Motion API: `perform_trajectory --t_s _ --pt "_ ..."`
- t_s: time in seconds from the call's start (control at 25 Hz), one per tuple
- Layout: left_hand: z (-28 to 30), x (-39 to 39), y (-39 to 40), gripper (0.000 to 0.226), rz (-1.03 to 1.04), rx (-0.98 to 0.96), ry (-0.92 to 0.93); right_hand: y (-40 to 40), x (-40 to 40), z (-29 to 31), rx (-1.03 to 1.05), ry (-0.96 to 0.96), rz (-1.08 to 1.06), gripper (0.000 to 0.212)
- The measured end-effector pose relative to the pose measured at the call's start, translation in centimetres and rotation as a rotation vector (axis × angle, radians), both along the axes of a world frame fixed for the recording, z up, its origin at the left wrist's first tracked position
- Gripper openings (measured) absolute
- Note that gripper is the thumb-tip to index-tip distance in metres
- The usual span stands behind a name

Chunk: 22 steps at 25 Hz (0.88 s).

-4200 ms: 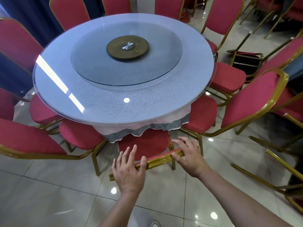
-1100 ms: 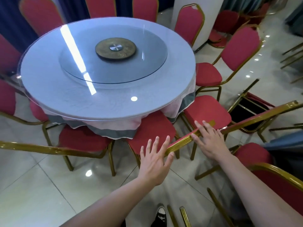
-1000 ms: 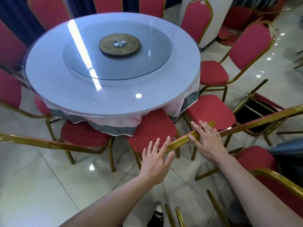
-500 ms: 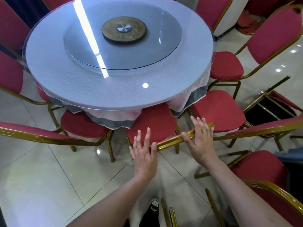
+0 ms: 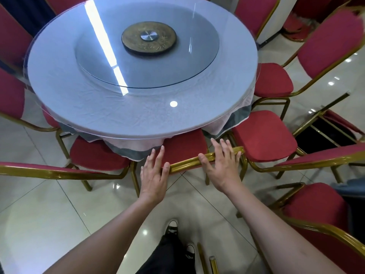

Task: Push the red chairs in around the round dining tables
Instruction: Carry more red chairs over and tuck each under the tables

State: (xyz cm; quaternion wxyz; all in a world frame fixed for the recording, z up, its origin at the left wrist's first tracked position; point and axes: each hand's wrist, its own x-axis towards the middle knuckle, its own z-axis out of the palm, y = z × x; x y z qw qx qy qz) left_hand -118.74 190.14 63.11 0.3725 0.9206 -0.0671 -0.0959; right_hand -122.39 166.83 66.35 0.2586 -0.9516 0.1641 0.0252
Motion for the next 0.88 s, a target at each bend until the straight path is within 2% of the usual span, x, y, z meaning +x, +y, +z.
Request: perform_trajectory --t_s 0.2,0.36,0.56,0.88 --pt "1.7 0.5 1.1 0.061 -0.127 0.161 0.033 -0.3 -0.3 1.0 -0.052 0.075 0.020 0.086" --pt "4.3 1.7 0.1 0.057 -0.202 0.165 -0.045 -0.2 -0.2 2.2 -0.133 0.052 0.034 0.082" --pt "6.7 2.5 -2.6 0.063 -0.236 0.184 -0.057 -1.4 0.7 4.3 -0.162 0.027 0.023 0.081" --pt "8.7 3.5 -8.1 0.058 -0.365 0.169 -0.113 -8.1 1.5 7.1 -0.244 -0.009 -0.056 0.079"
